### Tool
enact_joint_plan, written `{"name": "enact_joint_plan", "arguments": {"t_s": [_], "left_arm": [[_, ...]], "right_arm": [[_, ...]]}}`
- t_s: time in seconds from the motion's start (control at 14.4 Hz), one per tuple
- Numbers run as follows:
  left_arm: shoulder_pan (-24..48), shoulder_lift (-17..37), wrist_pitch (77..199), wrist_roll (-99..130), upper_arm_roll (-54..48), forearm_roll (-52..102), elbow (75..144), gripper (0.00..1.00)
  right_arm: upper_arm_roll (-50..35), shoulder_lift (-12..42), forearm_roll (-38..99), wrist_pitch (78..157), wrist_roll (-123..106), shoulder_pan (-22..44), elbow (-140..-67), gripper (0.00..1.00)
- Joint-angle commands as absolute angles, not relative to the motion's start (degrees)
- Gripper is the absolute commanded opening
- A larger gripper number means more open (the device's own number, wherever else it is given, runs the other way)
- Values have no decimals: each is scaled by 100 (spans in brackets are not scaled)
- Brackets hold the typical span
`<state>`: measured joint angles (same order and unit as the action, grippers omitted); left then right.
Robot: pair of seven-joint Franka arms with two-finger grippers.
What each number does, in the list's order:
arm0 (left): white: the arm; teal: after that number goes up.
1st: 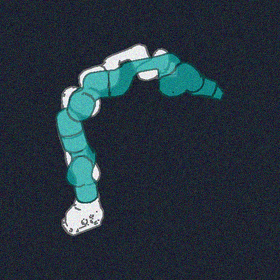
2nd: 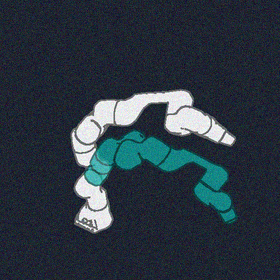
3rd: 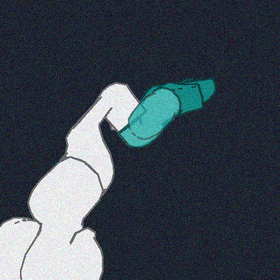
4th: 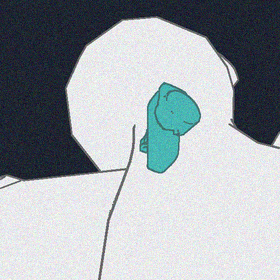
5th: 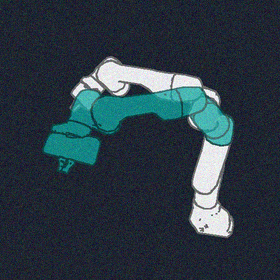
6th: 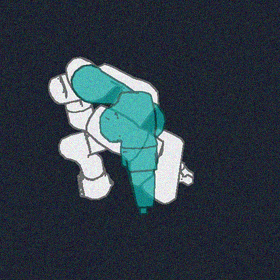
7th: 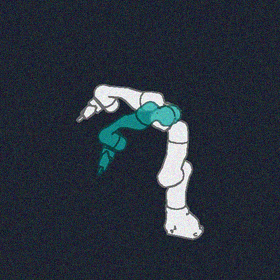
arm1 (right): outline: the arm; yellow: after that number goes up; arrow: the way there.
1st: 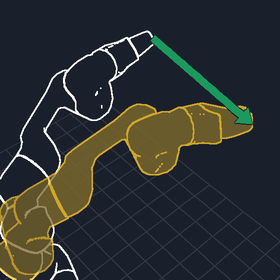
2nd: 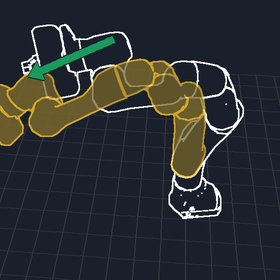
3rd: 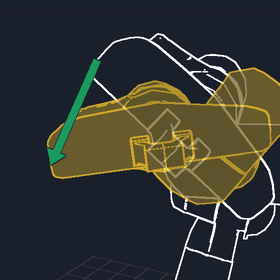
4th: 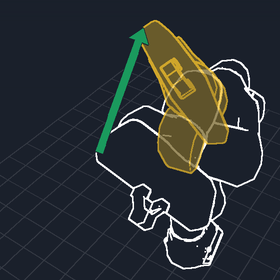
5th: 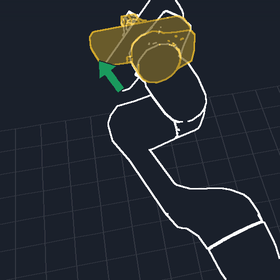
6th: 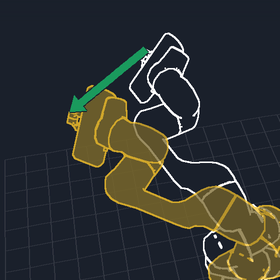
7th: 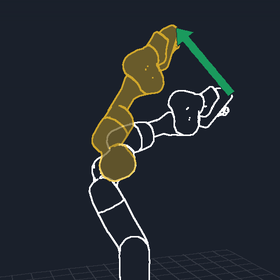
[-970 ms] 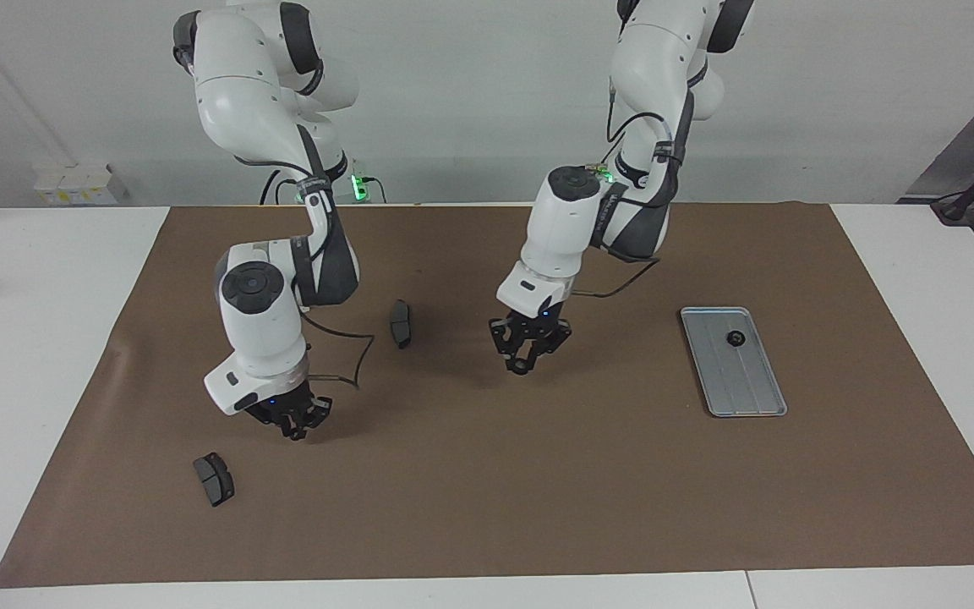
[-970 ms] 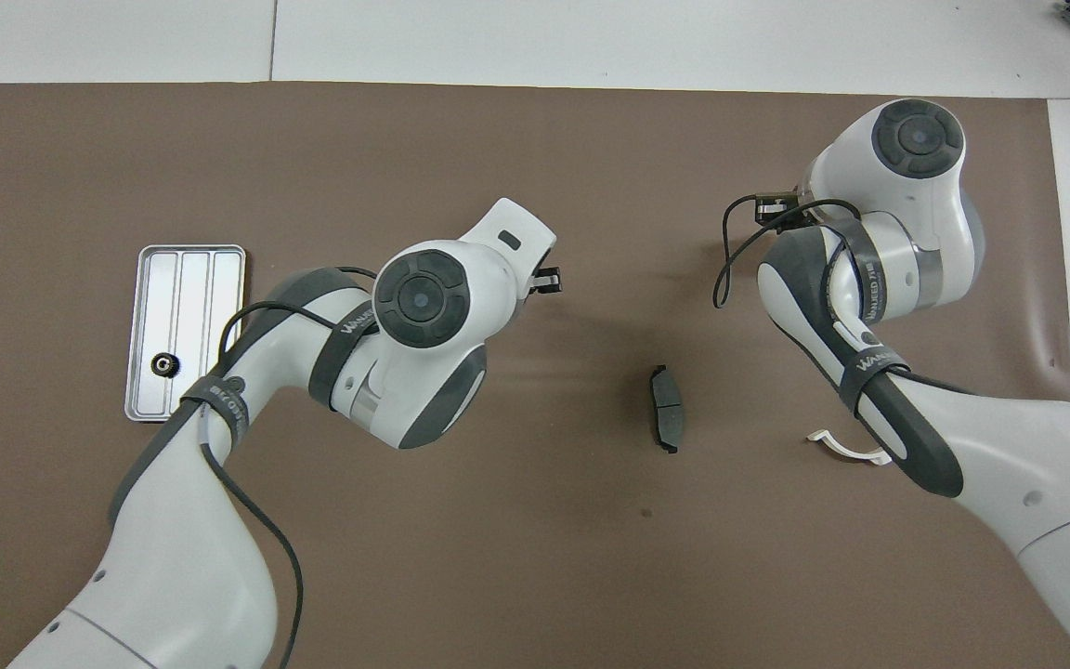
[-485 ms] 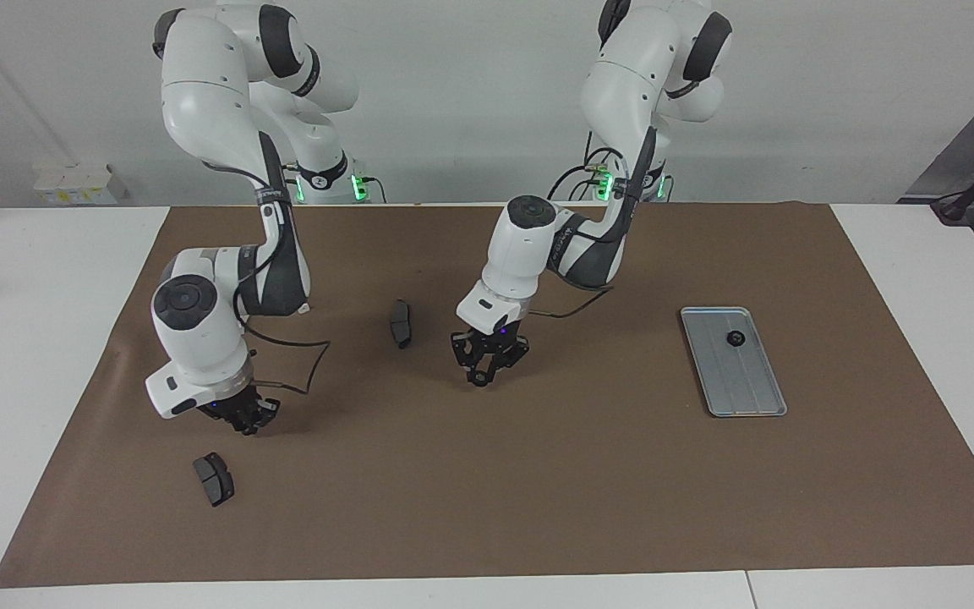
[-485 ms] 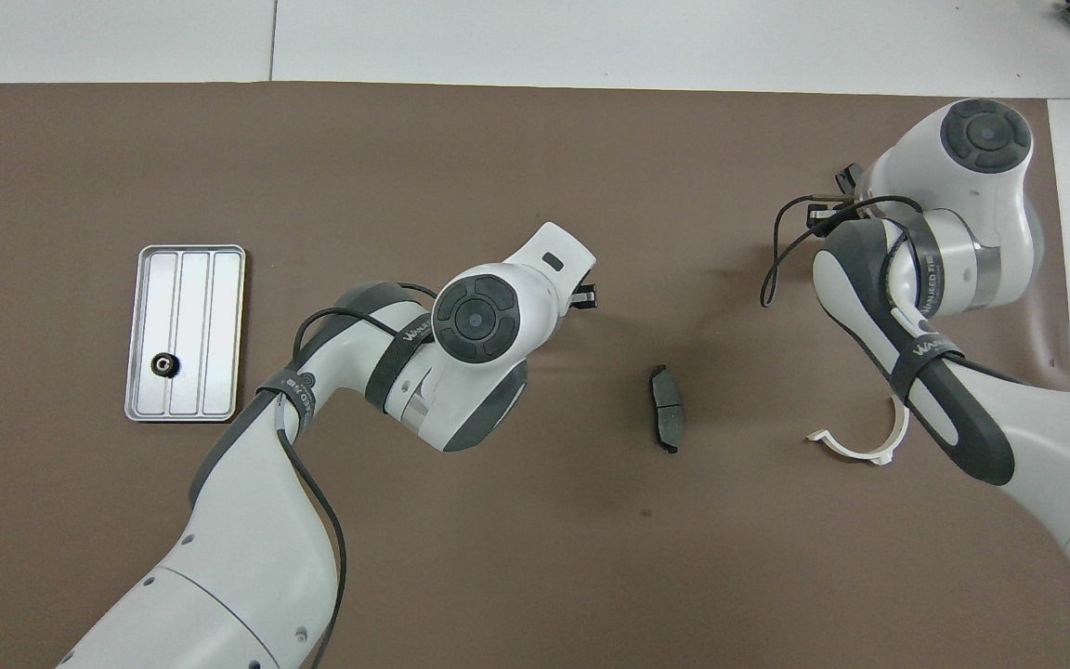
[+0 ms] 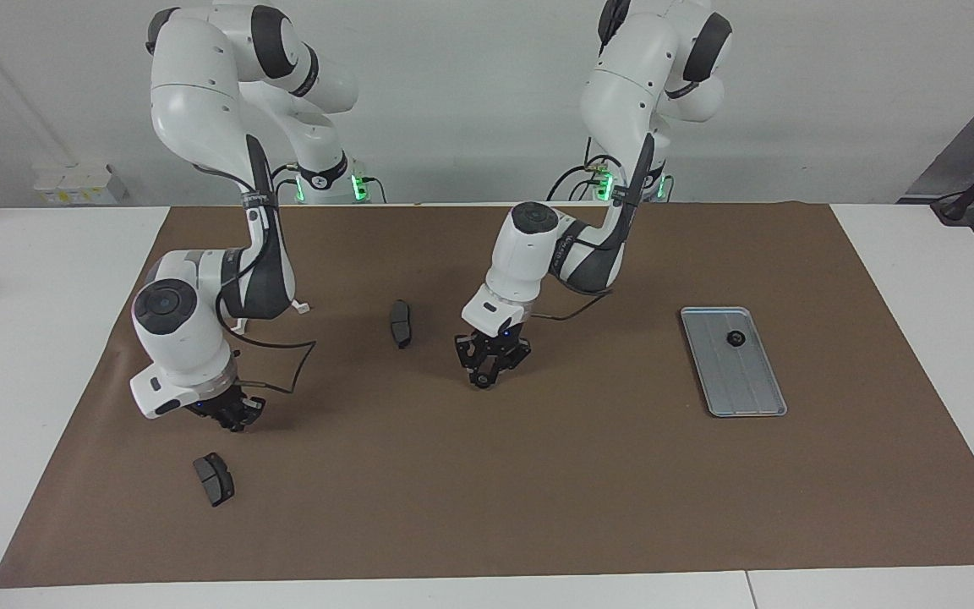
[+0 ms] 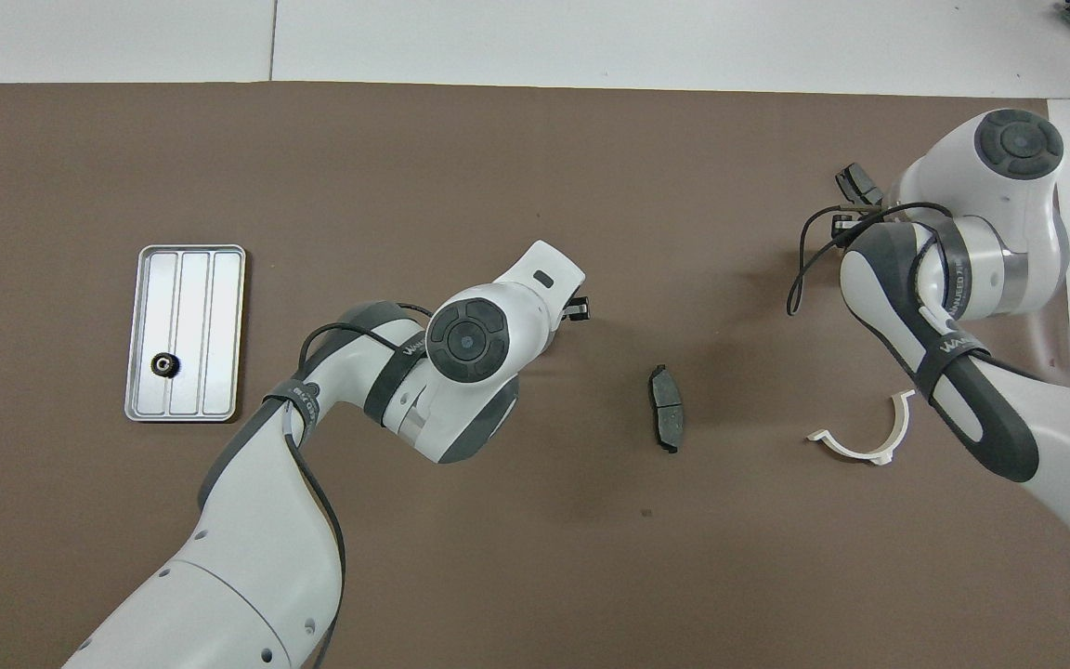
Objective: Place bearing gear from tray to pile
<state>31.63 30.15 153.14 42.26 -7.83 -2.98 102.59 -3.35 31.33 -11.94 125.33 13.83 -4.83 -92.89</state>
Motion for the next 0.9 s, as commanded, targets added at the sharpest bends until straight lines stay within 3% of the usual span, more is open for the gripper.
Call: {"name": "enact_joint_plan", "arguments": {"t_s": [0.0,0.07,0.21,0.48,0.69,0.83], "left_arm": [[3243,2892,15364,4464,-703,-229,10380,88],[3234,2892,15285,4543,-703,-237,10328,100],[3200,2796,14900,4553,-668,-229,10205,100],[2490,1778,13461,4492,-650,-229,10248,100],[1743,1223,12492,4474,-642,-237,10230,100],[1303,1125,12166,4447,-633,-237,10257,100]], "right_arm": [[-387,3015,-1072,12542,1327,-519,-9422,79],[-387,3015,-1072,12516,1397,-492,-9413,80],[-430,3023,-1081,12524,1686,-361,-9361,79],[-439,3032,-1081,12726,2388,376,-9080,79],[-440,3094,-1081,13524,3267,1017,-9053,79],[-439,3111,-1081,13850,3541,1396,-9044,79]]}}
